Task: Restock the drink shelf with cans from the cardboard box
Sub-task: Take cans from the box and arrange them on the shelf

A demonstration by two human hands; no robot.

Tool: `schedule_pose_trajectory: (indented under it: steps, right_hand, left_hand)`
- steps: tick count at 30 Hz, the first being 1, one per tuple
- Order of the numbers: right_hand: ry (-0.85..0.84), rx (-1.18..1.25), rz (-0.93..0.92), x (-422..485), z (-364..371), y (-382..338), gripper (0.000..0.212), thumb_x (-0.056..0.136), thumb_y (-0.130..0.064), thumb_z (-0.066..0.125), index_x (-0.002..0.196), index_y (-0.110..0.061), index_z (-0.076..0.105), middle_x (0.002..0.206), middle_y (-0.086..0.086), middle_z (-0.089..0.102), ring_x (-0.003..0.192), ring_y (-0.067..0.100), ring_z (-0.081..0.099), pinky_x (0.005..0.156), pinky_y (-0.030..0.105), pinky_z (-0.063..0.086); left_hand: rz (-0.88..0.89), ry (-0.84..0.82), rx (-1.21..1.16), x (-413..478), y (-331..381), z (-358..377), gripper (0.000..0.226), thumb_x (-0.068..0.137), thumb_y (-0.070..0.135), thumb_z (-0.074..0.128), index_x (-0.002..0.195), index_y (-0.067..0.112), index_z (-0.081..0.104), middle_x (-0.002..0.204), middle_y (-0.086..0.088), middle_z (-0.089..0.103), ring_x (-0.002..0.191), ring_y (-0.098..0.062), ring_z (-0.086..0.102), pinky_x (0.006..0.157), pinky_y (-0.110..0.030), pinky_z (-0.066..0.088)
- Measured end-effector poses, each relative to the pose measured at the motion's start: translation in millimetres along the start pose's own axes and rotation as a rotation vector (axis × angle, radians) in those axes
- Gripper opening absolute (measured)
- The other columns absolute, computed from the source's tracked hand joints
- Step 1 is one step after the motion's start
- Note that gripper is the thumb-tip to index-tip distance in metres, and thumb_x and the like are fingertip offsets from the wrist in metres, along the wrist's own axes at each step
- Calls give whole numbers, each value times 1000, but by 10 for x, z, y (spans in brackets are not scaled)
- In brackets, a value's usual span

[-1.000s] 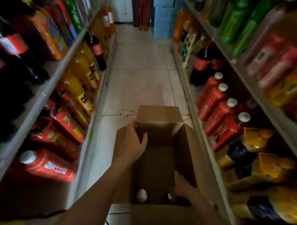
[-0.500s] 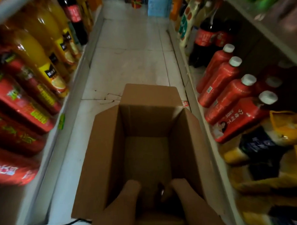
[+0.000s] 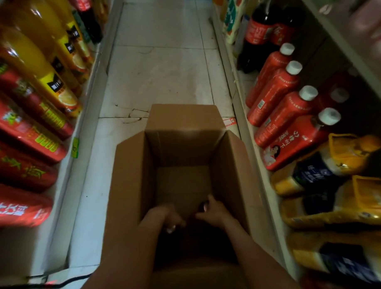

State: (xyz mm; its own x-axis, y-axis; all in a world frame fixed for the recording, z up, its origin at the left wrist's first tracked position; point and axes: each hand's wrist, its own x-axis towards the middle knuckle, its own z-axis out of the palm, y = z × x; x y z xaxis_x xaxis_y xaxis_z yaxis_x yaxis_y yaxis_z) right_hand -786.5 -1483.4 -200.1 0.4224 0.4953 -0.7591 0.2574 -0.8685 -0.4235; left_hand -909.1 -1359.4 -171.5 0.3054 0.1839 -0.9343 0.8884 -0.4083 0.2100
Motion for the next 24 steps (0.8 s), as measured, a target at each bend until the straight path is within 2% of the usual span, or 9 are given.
schedule_pose_trajectory:
  steps: [3,5,7,9,12,16,18,21,24]
  right_hand:
    - [110,181,-18,-499,-372,-279,82,69,-45,73,137,-21,33,130,6,49,113,28,54,83,37,53]
    - [115,264,-59,-865,-651,-493,67,70,-47,72,123,-24,39,120,2,51,102,24,57,67,34,55]
    - [134,344,-101,-1293,-958,-732,46,76,-39,73,108,-23,43,109,2,55,85,19,58,46,25,47]
    - [180,469,-135,-1674,-1204,-910,37,80,-29,72,103,-24,43,105,5,57,73,17,56,38,20,40]
    - [229,628,-169,-2382,-1595,-1237,45,82,-19,72,116,-24,42,112,0,52,89,20,57,45,20,41]
    - [326,655,-270,-3276,-2087,-1602,39,80,-12,74,105,-21,46,101,1,55,85,16,57,50,10,44]
    - [385,649,-294,-3724,-2314,-1761,36,78,-15,75,98,-26,47,98,-1,56,83,9,57,64,17,48]
    - [444,680,-301,-4371,-2625,-1926,41,74,-29,78,101,-39,47,107,-3,60,96,17,60,81,38,54]
    - [522,675,-338,-5121,-2941,-2112,49,75,-30,77,112,-31,46,106,-11,59,103,17,60,92,44,52]
  left_hand:
    - [20,181,-336,-553,74,-245,67,78,39,69,137,16,44,129,-8,53,110,-24,56,85,-28,49]
    - [2,186,-575,-979,135,-371,80,72,44,68,142,22,36,139,-9,44,116,-31,50,92,-38,51]
    - [7,215,-759,-1449,189,-514,77,71,43,66,138,19,38,130,-9,45,111,-32,51,90,-47,52]
    - [20,243,-941,-1852,233,-641,64,76,38,65,131,15,43,121,-10,48,102,-30,55,84,-47,56]
    - [12,199,-1202,-2645,391,-839,48,81,34,66,122,16,49,123,-13,49,98,-28,56,66,-41,59]
    - [78,190,-1218,-3688,683,-1113,22,85,30,63,100,18,53,110,-12,51,96,-27,57,75,-43,58]
    - [128,188,-1169,-4205,822,-1249,31,82,31,65,108,18,53,115,-12,51,100,-28,57,70,-41,59]
    - [212,190,-1073,-4948,1010,-1434,26,83,31,64,104,19,54,115,-12,52,102,-28,58,73,-40,59]
    - [313,270,-924,-5713,1208,-1627,28,82,30,66,105,20,53,107,-7,54,94,-24,58,69,-38,59]
